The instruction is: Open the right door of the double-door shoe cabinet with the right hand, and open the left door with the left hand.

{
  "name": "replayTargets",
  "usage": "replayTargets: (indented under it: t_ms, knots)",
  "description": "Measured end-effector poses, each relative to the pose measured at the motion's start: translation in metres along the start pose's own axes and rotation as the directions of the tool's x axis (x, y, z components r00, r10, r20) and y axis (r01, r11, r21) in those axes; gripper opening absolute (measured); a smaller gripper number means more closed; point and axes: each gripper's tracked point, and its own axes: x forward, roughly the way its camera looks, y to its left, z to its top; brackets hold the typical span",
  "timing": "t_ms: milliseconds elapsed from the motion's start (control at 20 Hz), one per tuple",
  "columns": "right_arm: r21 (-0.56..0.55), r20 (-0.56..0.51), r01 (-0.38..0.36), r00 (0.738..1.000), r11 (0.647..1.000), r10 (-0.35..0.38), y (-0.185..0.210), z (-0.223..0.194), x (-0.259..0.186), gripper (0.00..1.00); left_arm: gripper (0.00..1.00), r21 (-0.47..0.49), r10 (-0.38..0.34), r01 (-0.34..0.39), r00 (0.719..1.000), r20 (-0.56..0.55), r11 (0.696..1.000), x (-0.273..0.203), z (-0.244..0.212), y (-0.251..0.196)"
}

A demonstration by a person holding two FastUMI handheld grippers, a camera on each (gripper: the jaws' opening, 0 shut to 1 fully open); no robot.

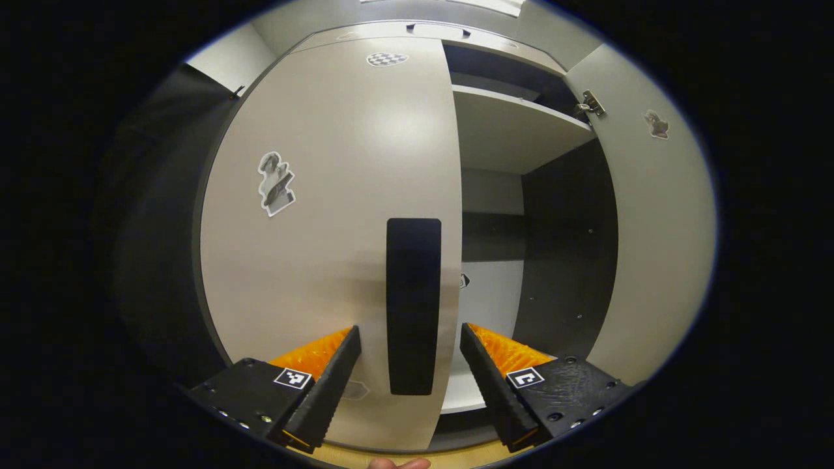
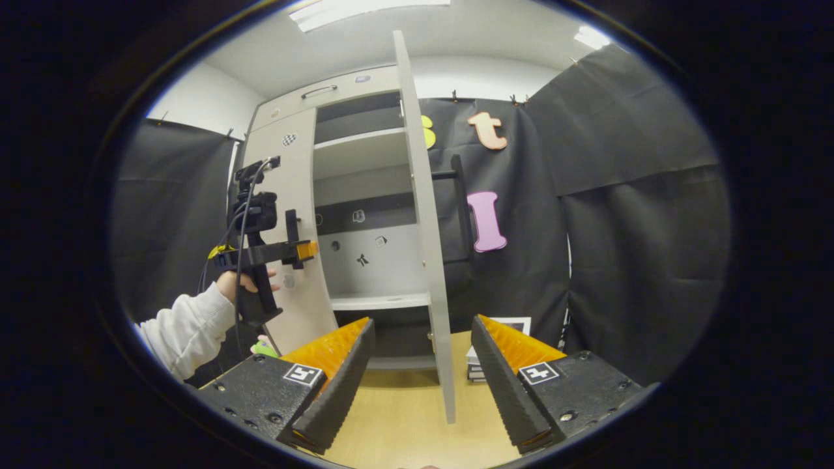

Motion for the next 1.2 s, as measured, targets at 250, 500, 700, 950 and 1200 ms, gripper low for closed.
replayTargets:
  t_ms: [250, 500, 700, 950, 1200]
  knots:
    - [-0.001, -0.007, -0.006, 1.000, 1.000, 0.006, 0.002, -0.002, 0.002, 0.92, 0.93, -0.015, -0.015, 0.015, 1.000, -0.003, 1.000, 0.000, 0.000, 0.002]
    - [-0.002, -0.015, -0.011, 1.000, 1.000, 0.011, 0.006, -0.005, 0.004, 0.95, 0.61, -0.048, -0.047, 0.048, 0.999, 0.012, 0.998, 0.001, -0.001, 0.003]
    - [-0.001, -0.017, -0.012, 1.000, 1.000, 0.012, 0.008, -0.005, 0.002, 0.95, 0.17, -0.018, -0.043, 0.043, 0.999, 0.023, 0.999, 0.000, 0.000, -0.002]
    - [-0.006, -0.006, -0.007, 1.000, 1.000, 0.007, 0.007, -0.003, 0.001, 0.95, 0.11, -0.027, -0.061, 0.060, 0.998, -0.013, 0.998, -0.006, -0.002, 0.000]
    - [-0.003, -0.018, -0.011, 1.000, 1.000, 0.011, 0.014, -0.006, -0.005, 0.95, 0.11, 0.032, -0.035, 0.035, 0.999, -0.009, 0.999, -0.045, 0.004, 0.003]
